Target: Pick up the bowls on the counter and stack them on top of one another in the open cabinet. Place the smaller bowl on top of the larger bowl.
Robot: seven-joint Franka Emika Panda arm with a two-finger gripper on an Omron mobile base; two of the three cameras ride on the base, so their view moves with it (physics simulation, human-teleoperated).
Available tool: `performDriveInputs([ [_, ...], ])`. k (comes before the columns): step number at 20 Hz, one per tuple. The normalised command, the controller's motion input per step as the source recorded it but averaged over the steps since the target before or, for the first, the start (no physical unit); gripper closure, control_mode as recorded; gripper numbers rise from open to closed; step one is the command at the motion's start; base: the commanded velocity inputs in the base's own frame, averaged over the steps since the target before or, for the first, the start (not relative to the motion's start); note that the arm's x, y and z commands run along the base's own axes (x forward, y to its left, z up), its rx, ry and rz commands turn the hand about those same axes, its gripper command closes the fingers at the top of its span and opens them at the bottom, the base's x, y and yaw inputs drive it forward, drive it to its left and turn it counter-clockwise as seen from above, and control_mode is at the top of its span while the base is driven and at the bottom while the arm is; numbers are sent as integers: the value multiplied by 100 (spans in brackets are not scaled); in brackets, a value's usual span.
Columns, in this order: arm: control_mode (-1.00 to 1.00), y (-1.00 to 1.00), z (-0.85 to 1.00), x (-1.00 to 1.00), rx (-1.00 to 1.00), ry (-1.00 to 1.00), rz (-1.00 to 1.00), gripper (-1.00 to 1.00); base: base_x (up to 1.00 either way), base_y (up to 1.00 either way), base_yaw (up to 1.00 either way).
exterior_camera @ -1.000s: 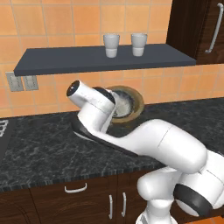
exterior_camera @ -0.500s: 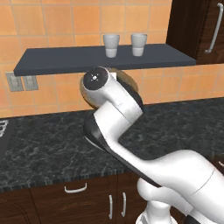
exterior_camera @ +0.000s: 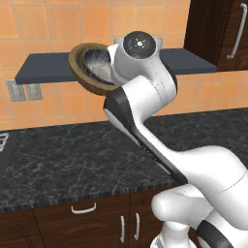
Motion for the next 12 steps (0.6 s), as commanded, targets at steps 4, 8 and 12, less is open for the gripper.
performDriveInputs([
  [4, -100, 29, 78, 82, -3, 0, 13, 100, 0, 0, 0],
  [8, -100, 27, -10, 51, -20, 2, -3, 100, 0, 0, 0],
  [12, -100, 3, -7, 40, -11, 0, 0, 100, 0, 0, 0],
])
